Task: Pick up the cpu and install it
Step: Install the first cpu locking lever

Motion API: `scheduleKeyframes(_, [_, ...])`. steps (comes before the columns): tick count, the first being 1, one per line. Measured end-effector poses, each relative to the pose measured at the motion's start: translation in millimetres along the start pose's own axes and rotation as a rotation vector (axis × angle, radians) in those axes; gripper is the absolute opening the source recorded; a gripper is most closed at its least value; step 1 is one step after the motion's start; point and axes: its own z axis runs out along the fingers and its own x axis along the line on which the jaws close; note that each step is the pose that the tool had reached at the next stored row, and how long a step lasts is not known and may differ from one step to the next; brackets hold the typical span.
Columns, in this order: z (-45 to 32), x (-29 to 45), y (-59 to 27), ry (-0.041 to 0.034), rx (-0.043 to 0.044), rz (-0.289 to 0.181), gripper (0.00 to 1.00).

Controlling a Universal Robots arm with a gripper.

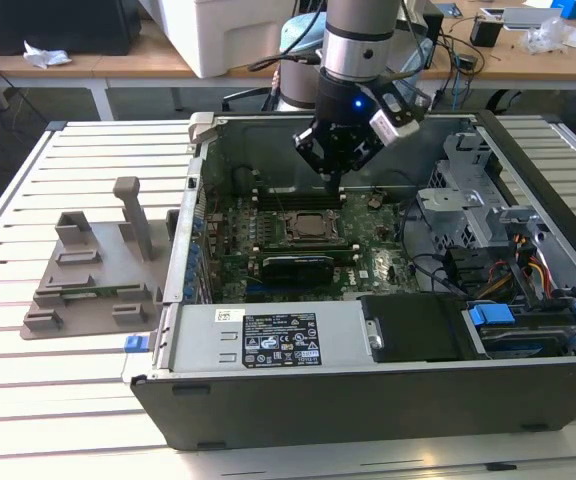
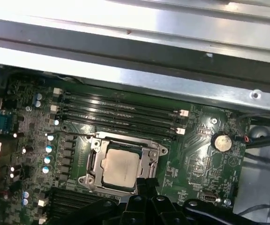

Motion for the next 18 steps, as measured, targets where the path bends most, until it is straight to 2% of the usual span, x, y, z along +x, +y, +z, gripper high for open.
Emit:
scheduleKeyframes(2, [0.3, -0.1, 0.1, 0.0015, -0.0025, 0.061, 0.11])
scheduleKeyframes(6, [0.2, 0.5, 0.1, 0.0017, -0.0027, 0.065, 0.11])
scheduleKeyframes(8, [0.3, 4.1, 0.6, 0.0004, -0.0026, 0.065, 0.11])
scheduleKeyframes(10, [0.4, 13.6, 1.8, -0.0024, -0.0025, 0.065, 0.11])
scheduleKeyframes(13, [1.0, 27.8, 3.7, -0.0026, -0.0022, 0.065, 0.11])
scheduleKeyframes(16, [2.2, 50.2, 6.7, -0.0031, -0.0023, 0.065, 0.11])
scheduleKeyframes(18, [2.8, 59.2, 7.9, -0.0034, -0.0023, 0.065, 0.11])
